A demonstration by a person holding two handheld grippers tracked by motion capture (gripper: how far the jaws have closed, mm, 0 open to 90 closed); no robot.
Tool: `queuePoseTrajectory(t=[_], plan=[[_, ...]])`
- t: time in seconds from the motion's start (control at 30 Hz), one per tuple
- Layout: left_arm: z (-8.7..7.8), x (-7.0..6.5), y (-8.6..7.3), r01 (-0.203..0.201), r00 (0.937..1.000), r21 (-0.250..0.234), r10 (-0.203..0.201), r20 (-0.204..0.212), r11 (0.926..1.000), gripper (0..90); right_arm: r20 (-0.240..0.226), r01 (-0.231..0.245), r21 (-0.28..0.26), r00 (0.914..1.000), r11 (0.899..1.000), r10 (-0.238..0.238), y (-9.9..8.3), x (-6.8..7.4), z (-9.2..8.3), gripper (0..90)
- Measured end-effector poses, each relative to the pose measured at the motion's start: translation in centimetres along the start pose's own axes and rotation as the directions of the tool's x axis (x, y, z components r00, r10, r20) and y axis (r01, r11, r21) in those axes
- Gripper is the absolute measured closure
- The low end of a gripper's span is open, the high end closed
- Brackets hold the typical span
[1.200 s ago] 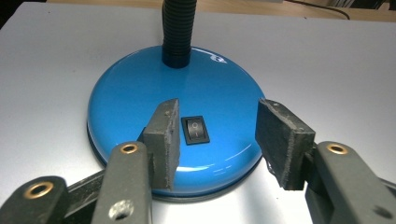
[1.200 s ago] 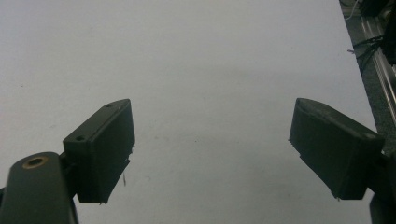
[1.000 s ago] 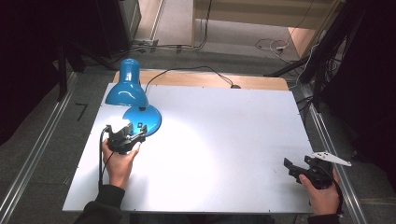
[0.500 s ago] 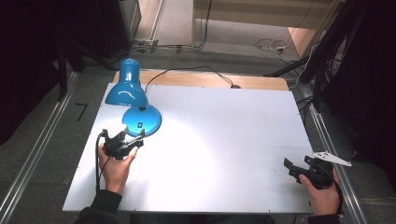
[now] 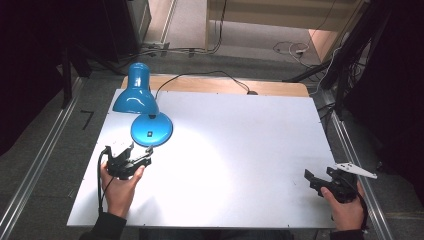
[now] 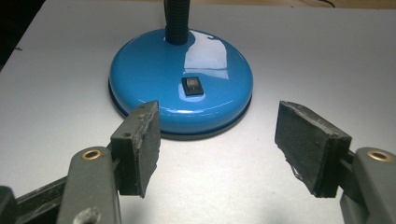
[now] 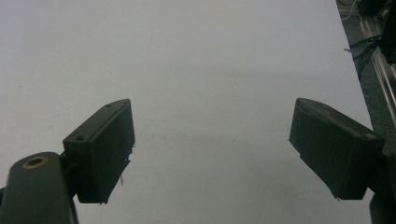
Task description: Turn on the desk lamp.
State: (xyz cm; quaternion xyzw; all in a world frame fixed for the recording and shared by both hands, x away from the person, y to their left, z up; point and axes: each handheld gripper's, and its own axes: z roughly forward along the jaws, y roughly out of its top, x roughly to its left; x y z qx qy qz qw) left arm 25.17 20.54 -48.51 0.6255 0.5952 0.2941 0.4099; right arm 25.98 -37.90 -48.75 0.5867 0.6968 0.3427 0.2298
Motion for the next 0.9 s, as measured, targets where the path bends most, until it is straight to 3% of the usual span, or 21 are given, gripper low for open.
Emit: queuePoseTrajectory(t=[0.2,0.4,0.6,0.7,0.83,0.9], plan=[[-1.1,0.1,-0.7,0.029,0.999,0.03,-0.03,0.034,0.9991,32.1,-0.001,-0.004,0.001,1.0,1.0,0.004,0.0,0.0,0.0,12.9],[-2.5,0.2,-1.1,0.004,1.0,0.019,-0.004,0.003,0.9998,30.3,0.0,-0.005,0.001,1.0,1.0,0.005,0.0,0.0,0.0,12.9],[-3.7,0.1,-1.8,0.005,1.0,0.032,-0.005,-0.008,0.9995,29.2,0.004,-0.007,0.0,1.0,1.0,0.007,0.0,-0.2,0.0,12.9],[-4.2,0.1,-2.3,-0.004,1.0,0.052,0.004,-0.008,0.9986,28.0,0.006,-0.011,0.0,0.9999,1.0,0.011,0.0,-0.3,0.1,12.9],[-4.5,0.5,-3.2,0.029,0.9996,0.097,-0.029,-0.004,0.9948,21.1,0.014,-0.014,-0.005,0.9998,1.0,0.014,-0.1,-0.6,0.1,12.9],[-4.6,0.8,-3.7,0.033,0.9993,0.112,-0.03,-0.023,0.9931,20.7,0.016,-0.012,-0.005,0.9998,1.0,0.012,-0.1,-0.7,0.1,12.9]])
